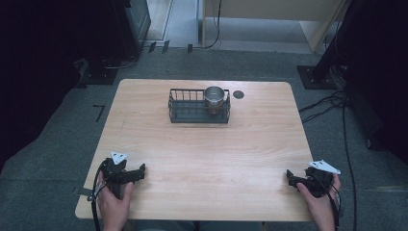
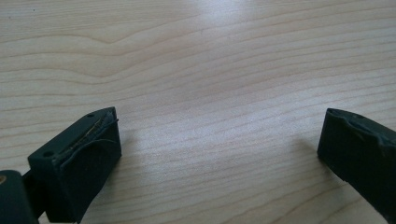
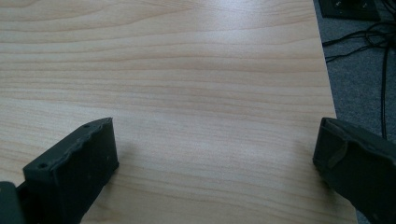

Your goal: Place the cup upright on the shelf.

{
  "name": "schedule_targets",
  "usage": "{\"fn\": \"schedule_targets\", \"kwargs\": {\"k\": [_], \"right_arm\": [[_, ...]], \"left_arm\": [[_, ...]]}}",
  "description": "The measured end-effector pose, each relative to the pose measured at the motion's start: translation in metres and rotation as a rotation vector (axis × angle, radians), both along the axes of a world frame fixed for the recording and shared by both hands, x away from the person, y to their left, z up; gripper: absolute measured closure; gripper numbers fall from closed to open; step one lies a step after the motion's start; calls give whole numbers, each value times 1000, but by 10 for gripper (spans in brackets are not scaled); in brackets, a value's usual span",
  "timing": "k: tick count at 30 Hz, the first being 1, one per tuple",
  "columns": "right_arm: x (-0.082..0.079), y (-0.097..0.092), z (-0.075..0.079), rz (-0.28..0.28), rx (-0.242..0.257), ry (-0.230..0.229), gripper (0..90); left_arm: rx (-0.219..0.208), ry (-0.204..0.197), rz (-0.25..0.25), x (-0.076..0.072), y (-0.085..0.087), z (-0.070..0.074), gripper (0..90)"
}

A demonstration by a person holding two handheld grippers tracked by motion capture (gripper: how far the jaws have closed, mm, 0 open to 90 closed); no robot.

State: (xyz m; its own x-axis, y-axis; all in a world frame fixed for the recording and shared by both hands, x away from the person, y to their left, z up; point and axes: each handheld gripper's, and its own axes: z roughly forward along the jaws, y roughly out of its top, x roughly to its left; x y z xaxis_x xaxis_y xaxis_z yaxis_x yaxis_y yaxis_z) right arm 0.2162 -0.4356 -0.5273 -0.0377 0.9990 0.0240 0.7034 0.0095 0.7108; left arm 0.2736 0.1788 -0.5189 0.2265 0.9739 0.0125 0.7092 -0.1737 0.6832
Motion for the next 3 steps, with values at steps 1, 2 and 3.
{"fn": "schedule_targets", "kwargs": {"k": [1, 2, 3], "right_arm": [[0, 0, 0, -1, 1, 1, 0], [0, 0, 0, -2, 2, 2, 0], [0, 0, 0, -2, 2, 2, 0]], "left_arm": [[0, 0, 0, 0, 0, 0, 0], [0, 0, 0, 0, 0, 0, 0], [0, 0, 0, 0, 0, 0, 0]]}}
